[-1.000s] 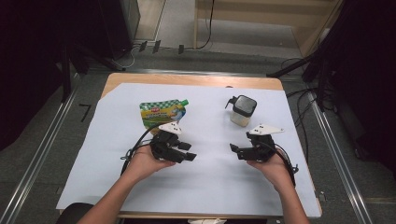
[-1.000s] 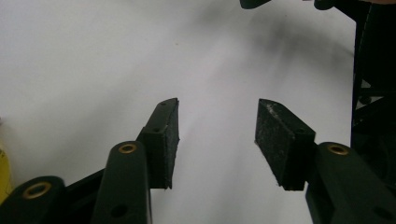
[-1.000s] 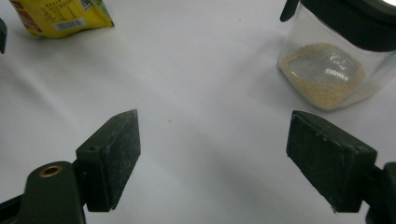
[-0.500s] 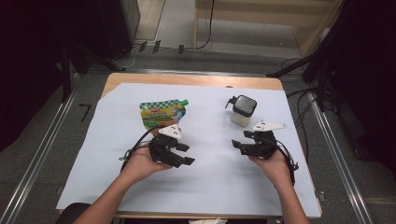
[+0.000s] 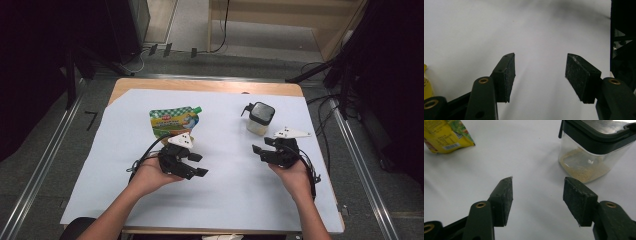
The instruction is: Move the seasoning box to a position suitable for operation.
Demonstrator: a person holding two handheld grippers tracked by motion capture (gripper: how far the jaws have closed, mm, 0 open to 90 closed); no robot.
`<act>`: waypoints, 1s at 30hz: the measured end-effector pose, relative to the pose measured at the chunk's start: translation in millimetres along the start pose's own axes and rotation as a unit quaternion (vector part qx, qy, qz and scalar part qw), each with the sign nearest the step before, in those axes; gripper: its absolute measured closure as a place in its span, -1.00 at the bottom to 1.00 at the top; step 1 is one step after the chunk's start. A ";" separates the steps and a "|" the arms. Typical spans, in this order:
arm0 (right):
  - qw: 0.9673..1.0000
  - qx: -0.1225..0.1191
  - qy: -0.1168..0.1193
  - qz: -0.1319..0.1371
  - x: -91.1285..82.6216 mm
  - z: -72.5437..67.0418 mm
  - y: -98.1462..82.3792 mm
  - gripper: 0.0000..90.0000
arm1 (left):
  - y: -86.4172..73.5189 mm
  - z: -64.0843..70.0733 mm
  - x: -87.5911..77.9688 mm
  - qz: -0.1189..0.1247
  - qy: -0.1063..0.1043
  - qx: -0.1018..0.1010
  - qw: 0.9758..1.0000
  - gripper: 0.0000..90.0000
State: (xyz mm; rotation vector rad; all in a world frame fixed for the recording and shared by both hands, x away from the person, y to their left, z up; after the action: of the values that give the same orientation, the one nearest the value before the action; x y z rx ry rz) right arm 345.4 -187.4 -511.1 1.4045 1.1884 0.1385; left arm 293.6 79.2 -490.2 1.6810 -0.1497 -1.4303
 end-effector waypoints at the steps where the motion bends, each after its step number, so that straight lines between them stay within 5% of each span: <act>1: 1.000 0.002 -0.002 -0.001 -0.1 0.9 0.1 -0.09 | 0.4 0.9 -0.7 0.000 -0.004 -0.001 1.000 -0.06; 6: 0.999 0.017 -0.028 0.010 0.0 7.7 1.5 -0.25 | 3.7 6.0 -3.4 0.006 -0.012 0.009 1.000 -0.06; 15: 0.999 0.025 -0.041 0.015 3.8 19.2 3.0 -0.34 | 2.2 6.9 -3.6 0.003 -0.014 0.004 1.000 -0.06; 21: 0.996 0.057 -0.050 0.039 8.0 30.4 6.0 -0.38 | 0.7 8.3 -4.3 0.001 -0.015 0.004 1.000 -0.06; 26: 0.993 0.063 -0.091 0.037 16.3 36.7 11.9 -0.47 | -0.6 9.9 -4.5 -0.001 -0.015 0.005 1.000 -0.06; 30: 0.992 0.067 -0.101 0.041 24.8 39.0 18.0 -0.47 | -1.2 11.9 -5.0 0.000 -0.015 0.005 1.000 -0.06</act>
State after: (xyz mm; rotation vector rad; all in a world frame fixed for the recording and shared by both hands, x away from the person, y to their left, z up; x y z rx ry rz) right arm 393.9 -191.7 -520.6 1.5460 0.9874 -0.0279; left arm 281.4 76.4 -486.5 1.6679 -0.1730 -1.4579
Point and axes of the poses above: each handheld gripper's, and its own axes: x roughly forward along the jaws, y roughly out of its top, z roughly to its right, the point moved 6 cm from there along x, roughly forward along the jaws, and after that the axes turned 13 degrees about y, right-handed, at the moved point
